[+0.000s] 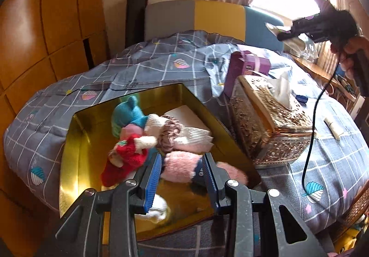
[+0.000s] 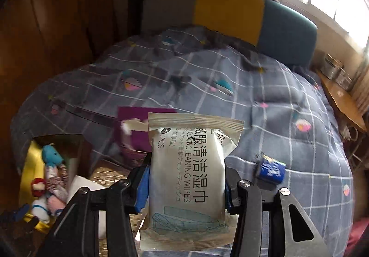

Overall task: Organize soft objects
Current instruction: 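Carry the wipes pack into the gold tray and open the right gripper, then move both grippers back toward the remaining items on the bed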

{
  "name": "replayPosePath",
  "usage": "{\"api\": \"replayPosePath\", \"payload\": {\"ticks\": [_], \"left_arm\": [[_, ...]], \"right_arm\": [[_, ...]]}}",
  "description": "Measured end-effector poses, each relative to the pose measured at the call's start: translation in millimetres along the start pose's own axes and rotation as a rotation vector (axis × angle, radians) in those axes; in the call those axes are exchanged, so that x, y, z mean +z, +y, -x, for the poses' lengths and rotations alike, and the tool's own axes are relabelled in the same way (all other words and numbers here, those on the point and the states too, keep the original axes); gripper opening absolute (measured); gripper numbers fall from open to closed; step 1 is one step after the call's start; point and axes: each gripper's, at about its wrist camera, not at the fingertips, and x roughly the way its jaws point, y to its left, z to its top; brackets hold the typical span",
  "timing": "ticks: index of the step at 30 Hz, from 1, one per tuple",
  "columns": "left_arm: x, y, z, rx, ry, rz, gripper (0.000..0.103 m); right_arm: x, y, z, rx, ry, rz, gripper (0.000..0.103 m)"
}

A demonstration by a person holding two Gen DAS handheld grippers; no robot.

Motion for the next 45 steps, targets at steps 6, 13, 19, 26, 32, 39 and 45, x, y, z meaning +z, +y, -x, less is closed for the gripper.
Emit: {"api": "replayPosePath", "payload": {"ticks": [6,13,19,26,32,39,45], "left_arm": [[-4,30,5,0.067,-0.005,0.060,0.036],[-8,51,4,0.110,-0.003,0.114,0.036],[-10,51,3,0.118,0.007,0.119,0.036],[-11,52,1,0.132,0.017,0.124,0.036],[-10,51,3,0.139,0.010,0.126,0.036],[-8,47,7,0.136,0.000,0.116,0.036],[-7,41,12,0.132,-0.013,0.105,0.036]], "right_arm": [[-17,104,-14,0.234,0.072,0.146,0.051],[-36,189,-82,0.299,0.171,0.227,0.051],[-48,222,-134,0.253,0.233,0.252,0.052],[-58,230,-144,0.245,0.213,0.272,0.065],[-52,228,-125,0.244,0.138,0.270,0.080],[-49,216,-95,0.232,0.048,0.239,0.084],[-57,198,-62,0.201,-0.046,0.217,0.084]]}}
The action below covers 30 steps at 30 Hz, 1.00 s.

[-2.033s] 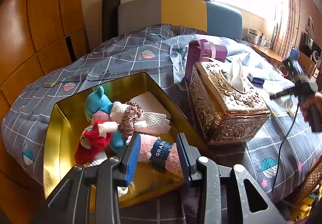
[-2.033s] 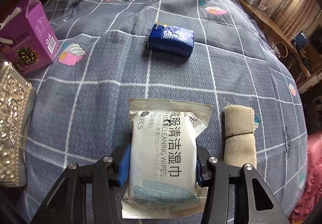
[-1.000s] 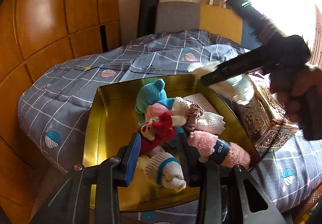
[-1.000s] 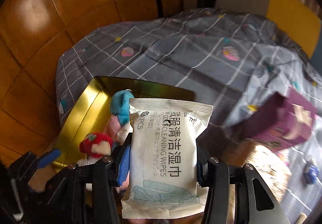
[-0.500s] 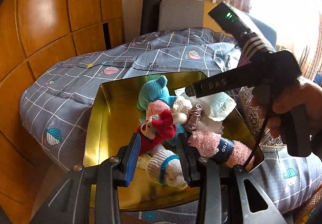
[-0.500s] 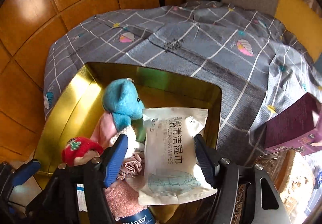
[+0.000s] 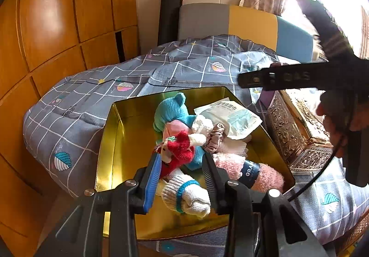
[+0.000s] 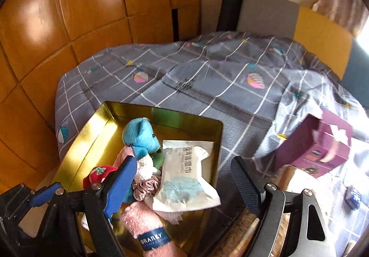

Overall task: Organize soft objects
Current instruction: 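Move both grippers back toward the remaining items on the bed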

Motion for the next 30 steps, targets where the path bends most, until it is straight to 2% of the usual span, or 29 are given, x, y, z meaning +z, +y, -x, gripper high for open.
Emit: {"api": "replayPosePath", "payload": {"ticks": [8,15,30], "left_arm": [[2,-12,7,-0.016,-0.009,-0.029,0.036],[7,-29,13,-0.026,-0.022,-0.079,0.036],[36,-97,36,-0.108,-0.100,-0.245,0.037]], "right_arm": [[-25,-31,48,-0.064,-0.107,-0.052,0.084],[-55,-75,83,-0.129,-0.151,-0.150,0.088],[-129,-212,135,-0.364,-0.099,-0.393,0.089]]}}
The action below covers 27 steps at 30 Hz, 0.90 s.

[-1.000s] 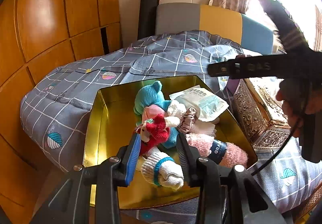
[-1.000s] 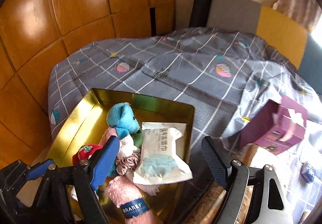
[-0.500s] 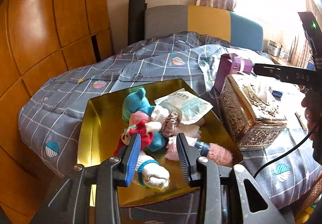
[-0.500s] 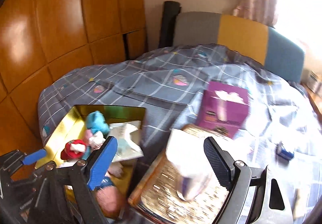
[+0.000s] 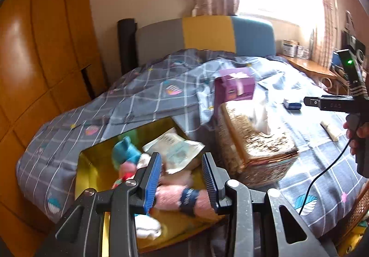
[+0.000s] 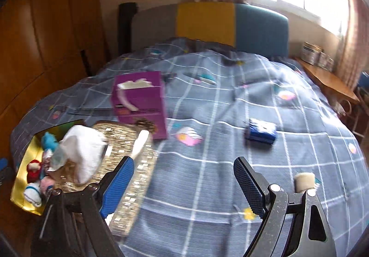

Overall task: Organize soft objects
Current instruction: 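Move both grippers back toward the remaining items on the bed, then grasp the blue Tempo tissue pack with the left gripper while the right grasps the beige bandage roll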

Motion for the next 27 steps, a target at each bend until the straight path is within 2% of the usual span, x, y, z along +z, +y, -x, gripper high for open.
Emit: {"api": "replayPosePath", "payload": {"ticks": [11,20,27], "left_arm": [[37,-63,-1,-0.081,-0.056,-0.147,0.037],[54,-113,-9,-0.118,-0.065,-0.259,0.037],[62,-146,-21,-0.141,-0.053,-0.324,0.037]], "right_arm": [[-4,-103,-4,-0.172,0.031,-0.119,0.091],[-16,-197,-32,-0.315,0.098,-0.250,0.091],[-29,-235,-41,-0.295,0.104,-0.403,0.091]]}}
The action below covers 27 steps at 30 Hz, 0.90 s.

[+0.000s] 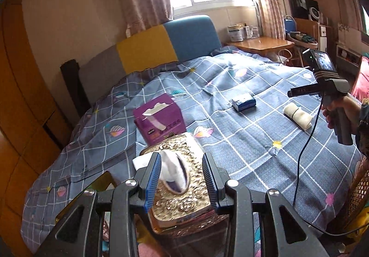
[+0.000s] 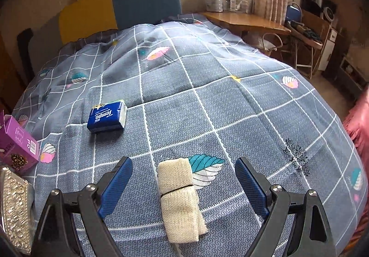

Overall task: Organize soft objects
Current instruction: 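Grasp the blue Tempo tissue pack with the left gripper while the right grasps the beige bandage roll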

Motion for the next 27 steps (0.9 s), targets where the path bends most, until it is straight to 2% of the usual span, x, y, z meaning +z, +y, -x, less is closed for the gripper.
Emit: {"api": "replayPosePath", "payload": {"ticks": [6,13,18,20,22,25,27], "left_arm": [[19,-27,-19,-0.058,0.023,-0.045,0.037],[62,-57,-52,-0.195,0.080,-0.010,0.037],[93,-81,-102,-0.264,0.166,0.041,0.049],[101,-90,-130,-0.280,0.226,0.067,0.062],[106,-99,-160,-0.318,0.278,0.108,0.065],[114,-107,-201,-0.335,0.339,0.187,0.082],[121,-113,-224,-0.332,0.360,0.212,0.083]], "right_arm": [[0,-10,-6,0.029,0.052,-0.074,0.093],[-7,-42,-15,0.027,0.133,-0.259,0.093],[-6,-54,-11,0.036,0.117,-0.328,0.093],[-6,-55,-9,0.046,0.114,-0.338,0.093],[-6,-55,-8,0.050,0.115,-0.338,0.093],[-6,-54,-10,0.073,0.128,-0.342,0.093],[-7,-53,-11,0.083,0.132,-0.342,0.093]]}}
